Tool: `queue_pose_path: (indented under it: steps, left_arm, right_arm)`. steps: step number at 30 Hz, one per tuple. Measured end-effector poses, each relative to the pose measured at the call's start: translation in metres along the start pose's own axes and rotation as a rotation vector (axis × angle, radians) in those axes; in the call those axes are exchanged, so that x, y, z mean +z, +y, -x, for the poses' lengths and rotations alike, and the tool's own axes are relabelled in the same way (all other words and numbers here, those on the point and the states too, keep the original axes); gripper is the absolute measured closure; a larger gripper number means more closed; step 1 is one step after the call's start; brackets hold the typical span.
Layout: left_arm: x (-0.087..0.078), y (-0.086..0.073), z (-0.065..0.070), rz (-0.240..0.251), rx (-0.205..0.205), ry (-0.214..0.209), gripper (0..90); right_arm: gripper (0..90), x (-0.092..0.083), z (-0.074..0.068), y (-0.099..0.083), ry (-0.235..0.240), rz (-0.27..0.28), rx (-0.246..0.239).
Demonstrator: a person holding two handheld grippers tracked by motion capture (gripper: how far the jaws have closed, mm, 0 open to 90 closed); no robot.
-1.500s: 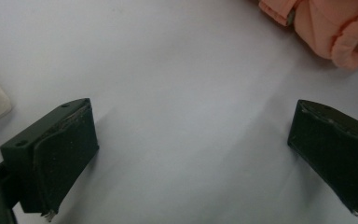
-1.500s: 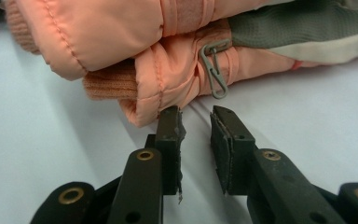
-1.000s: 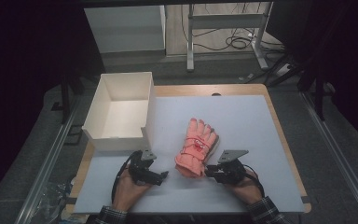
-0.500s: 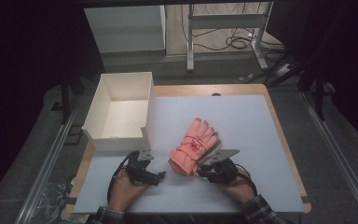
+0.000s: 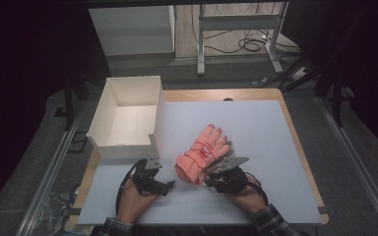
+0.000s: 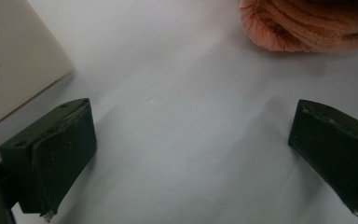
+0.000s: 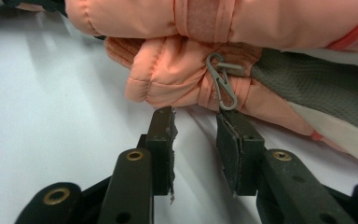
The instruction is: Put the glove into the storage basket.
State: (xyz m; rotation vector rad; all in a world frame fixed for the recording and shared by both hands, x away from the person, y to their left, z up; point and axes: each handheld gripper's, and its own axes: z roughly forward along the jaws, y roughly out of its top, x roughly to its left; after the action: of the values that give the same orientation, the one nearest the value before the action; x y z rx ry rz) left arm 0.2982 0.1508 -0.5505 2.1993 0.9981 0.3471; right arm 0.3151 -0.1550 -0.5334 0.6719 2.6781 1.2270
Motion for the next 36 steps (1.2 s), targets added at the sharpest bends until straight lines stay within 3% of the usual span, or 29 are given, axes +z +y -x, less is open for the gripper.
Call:
queue_pose_path:
  steps: [6,16,29,36]
  left_arm:
    - [0.0,0.0,0.0,-0.002,0.002,0.001,0.6]
    - [0.0,0.0,0.001,-0.006,-0.007,0.005,0.4]
    - [0.0,0.0,0.001,-0.004,-0.008,0.006,0.4]
    - [0.0,0.0,0.001,-0.001,-0.007,0.004,0.5]
  right_arm:
    - [62.4,-0.012,0.003,-0.004,-0.041,0.008,-0.005]
    - [51.6,-0.042,0.018,-0.015,-0.134,0.028,0.025]
    - [28.4,-0.067,0.05,-0.048,-0.306,-0.044,0.12]
    - [24.9,-0.073,0.06,-0.054,-0.324,-0.026,0.149]
